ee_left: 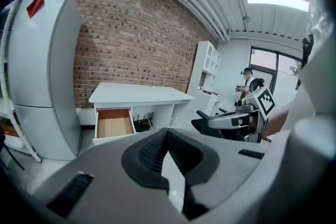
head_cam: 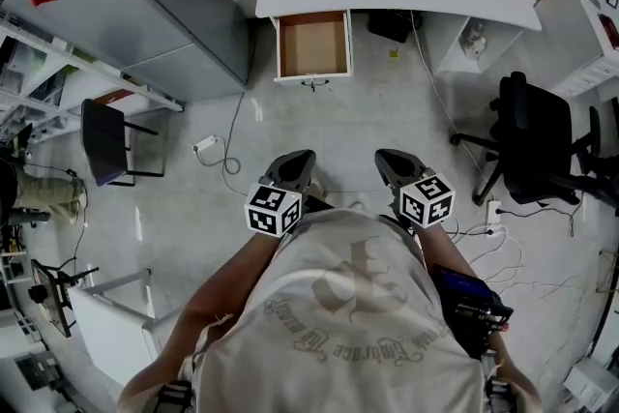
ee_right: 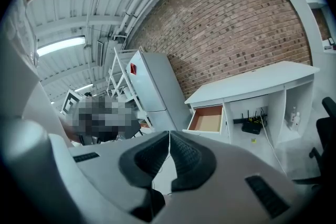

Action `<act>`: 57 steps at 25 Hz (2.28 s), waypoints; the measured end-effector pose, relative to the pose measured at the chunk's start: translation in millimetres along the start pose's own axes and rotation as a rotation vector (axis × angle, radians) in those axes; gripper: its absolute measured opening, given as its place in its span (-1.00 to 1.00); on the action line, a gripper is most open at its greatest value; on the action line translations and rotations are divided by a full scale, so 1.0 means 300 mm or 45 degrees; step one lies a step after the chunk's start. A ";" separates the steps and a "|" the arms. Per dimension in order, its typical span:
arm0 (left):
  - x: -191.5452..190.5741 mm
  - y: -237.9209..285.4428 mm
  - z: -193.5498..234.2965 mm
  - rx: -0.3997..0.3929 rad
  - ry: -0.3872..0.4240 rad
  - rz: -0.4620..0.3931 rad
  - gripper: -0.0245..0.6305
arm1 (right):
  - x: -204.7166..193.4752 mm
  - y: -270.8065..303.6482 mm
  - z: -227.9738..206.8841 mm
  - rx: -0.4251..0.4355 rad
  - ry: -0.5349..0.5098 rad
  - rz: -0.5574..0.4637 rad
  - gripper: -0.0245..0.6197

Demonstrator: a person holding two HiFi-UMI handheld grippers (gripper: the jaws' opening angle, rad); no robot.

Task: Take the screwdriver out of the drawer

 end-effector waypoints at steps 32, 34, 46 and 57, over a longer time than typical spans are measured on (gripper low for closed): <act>-0.003 -0.007 0.108 0.033 -0.061 0.027 -0.87 | 0.004 0.115 0.016 0.029 0.039 0.067 -0.85; 0.012 0.005 0.125 0.029 -0.061 0.016 -0.86 | 0.018 0.130 0.010 0.027 0.032 0.071 -0.85; 0.057 0.082 0.224 0.020 -0.100 0.008 -0.86 | 0.087 0.218 -0.048 0.005 0.020 0.103 -0.85; 0.117 0.167 0.304 -0.004 -0.098 0.027 -0.87 | 0.154 0.308 -0.115 -0.014 0.027 0.107 -0.85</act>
Point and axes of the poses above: the fingertips, and each gripper's own axes: y forward along the fingers, z to its left, x out of its top, the point moved 4 cm from there along -y, backward along the fingers, and after that the axes turned 12 degrees about -x, right-handed, at the moved point
